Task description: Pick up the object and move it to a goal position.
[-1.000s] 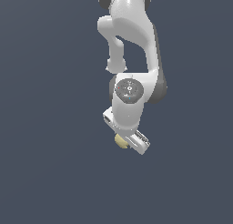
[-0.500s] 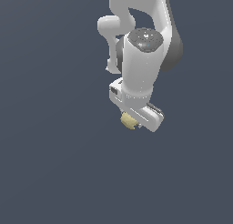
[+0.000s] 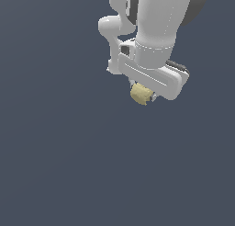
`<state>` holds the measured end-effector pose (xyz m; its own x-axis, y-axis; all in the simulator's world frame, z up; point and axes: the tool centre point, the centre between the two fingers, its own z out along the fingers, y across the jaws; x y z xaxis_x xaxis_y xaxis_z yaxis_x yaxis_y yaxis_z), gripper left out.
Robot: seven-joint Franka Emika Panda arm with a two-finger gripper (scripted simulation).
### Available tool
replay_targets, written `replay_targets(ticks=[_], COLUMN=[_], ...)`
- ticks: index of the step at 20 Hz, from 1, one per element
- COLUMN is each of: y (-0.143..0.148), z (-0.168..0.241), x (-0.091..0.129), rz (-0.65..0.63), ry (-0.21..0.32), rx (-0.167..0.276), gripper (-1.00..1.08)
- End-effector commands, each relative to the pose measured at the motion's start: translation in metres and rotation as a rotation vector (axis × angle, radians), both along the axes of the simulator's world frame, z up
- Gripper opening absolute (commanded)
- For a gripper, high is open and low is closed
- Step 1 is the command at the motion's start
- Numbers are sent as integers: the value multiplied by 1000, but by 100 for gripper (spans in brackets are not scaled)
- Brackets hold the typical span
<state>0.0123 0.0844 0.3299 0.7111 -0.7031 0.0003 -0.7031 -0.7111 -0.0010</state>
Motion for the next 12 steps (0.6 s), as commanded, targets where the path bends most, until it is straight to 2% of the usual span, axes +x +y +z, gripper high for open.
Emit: replay_targets(ticks=[1,7,12], y=[6,18,24], z=[24,68,88], x=[-9,-24,-30], rz=[0,0,0], ry=[1,1,1], rx=[-1,-1,-1], gripper=[-100,-100,-100])
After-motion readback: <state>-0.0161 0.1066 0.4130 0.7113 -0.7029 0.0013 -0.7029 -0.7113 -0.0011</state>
